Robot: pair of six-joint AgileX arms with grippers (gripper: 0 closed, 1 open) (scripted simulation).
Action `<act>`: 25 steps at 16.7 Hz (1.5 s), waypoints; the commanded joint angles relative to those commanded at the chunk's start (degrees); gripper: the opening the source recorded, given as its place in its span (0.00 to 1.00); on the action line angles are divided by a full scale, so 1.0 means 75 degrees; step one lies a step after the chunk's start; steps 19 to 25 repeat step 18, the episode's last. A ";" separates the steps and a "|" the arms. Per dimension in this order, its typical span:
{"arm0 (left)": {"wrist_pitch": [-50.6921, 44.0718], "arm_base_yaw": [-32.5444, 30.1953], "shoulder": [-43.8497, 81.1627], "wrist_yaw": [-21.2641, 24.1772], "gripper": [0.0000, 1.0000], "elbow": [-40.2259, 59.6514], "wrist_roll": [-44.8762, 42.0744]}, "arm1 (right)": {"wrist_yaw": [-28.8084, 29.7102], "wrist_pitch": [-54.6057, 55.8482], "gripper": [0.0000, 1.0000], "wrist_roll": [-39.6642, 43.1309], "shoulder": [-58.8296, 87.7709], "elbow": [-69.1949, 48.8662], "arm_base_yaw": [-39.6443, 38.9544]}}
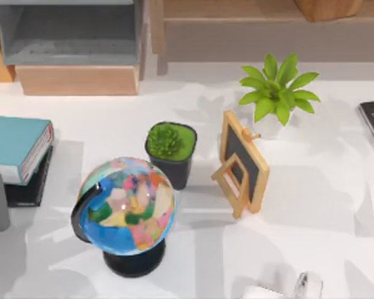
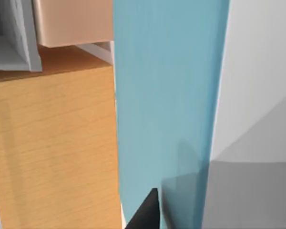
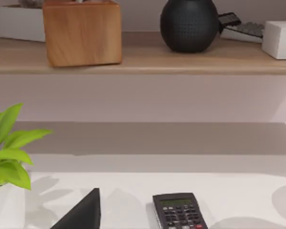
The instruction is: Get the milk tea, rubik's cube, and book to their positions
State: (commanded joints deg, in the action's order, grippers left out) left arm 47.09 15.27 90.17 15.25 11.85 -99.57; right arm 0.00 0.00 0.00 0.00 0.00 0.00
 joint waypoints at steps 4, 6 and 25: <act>0.0000 0.0000 0.0000 0.0000 0.38 0.0000 0.0000 | 0.0000 0.0000 1.00 0.0000 0.0000 0.0000 0.0000; 0.0000 0.0000 0.0000 0.0000 0.53 0.0000 0.0000 | 0.0000 0.0000 1.00 0.0000 0.0000 0.0000 0.0000; 0.0000 0.0000 0.0000 0.0000 1.00 0.0000 0.0000 | 0.0000 0.0000 1.00 0.0000 0.0000 0.0000 0.0000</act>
